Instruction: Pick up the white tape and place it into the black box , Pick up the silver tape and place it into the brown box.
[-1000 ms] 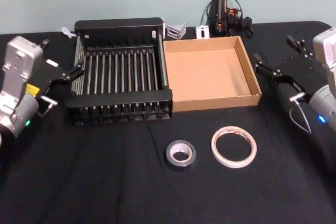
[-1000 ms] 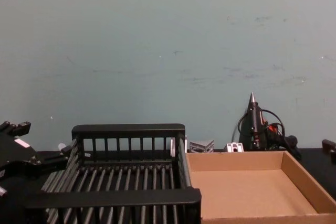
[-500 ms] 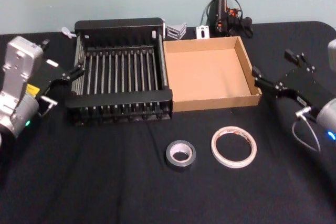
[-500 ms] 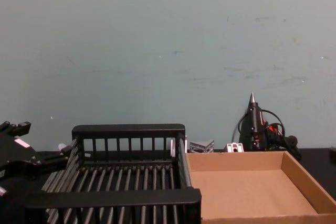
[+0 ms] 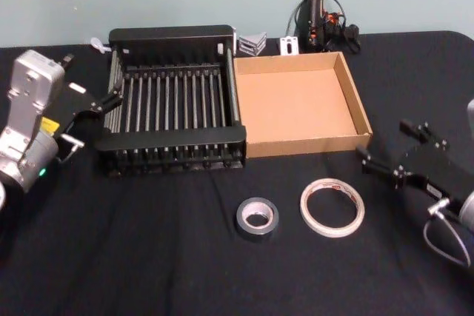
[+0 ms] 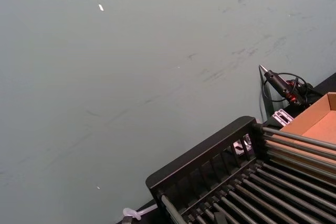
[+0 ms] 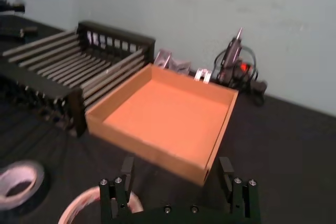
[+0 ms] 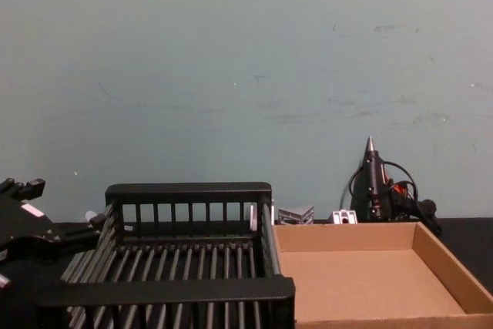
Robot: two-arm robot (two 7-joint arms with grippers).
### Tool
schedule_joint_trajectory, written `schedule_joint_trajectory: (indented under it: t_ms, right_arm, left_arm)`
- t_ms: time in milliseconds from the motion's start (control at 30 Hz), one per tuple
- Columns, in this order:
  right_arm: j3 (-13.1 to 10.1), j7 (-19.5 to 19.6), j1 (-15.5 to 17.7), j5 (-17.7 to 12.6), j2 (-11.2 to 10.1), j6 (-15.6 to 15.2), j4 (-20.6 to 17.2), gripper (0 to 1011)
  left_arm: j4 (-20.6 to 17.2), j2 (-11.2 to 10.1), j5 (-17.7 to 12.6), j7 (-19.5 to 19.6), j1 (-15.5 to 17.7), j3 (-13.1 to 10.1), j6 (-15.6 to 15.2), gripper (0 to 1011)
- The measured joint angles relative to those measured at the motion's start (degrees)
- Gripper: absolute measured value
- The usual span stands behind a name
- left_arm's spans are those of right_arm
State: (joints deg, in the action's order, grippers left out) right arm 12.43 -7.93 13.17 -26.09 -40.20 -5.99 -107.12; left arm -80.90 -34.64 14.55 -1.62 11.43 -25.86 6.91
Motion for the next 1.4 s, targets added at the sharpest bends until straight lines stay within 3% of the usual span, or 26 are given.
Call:
schedule_joint_trajectory:
  t_ms: [300,667,1067,1400]
  right_arm:
    - [0.0,-1.3,2.3,0.3,-0.8,-5.5,-1.2,1002]
    - [0.9,-3.2,1.7,1.9,-0.2,-10.3,-0.2,1003]
    - [1.8,-5.1,0.3,4.1,1.9,-10.7,2.7,1002]
    - [2.4,-7.3,-1.1,6.1,3.9,-7.6,5.4,1003]
  left_arm:
    - [0.0,0.0,0.0,0.0,0.0,0.0,0.0,1001]
    - [0.0,0.0,0.0,0.0,0.0,0.0,0.0,1001]
    - [0.0,0.0,0.0,0.0,0.0,0.0,0.0,1001]
    - [0.0,0.0,0.0,0.0,0.0,0.0,0.0,1001]
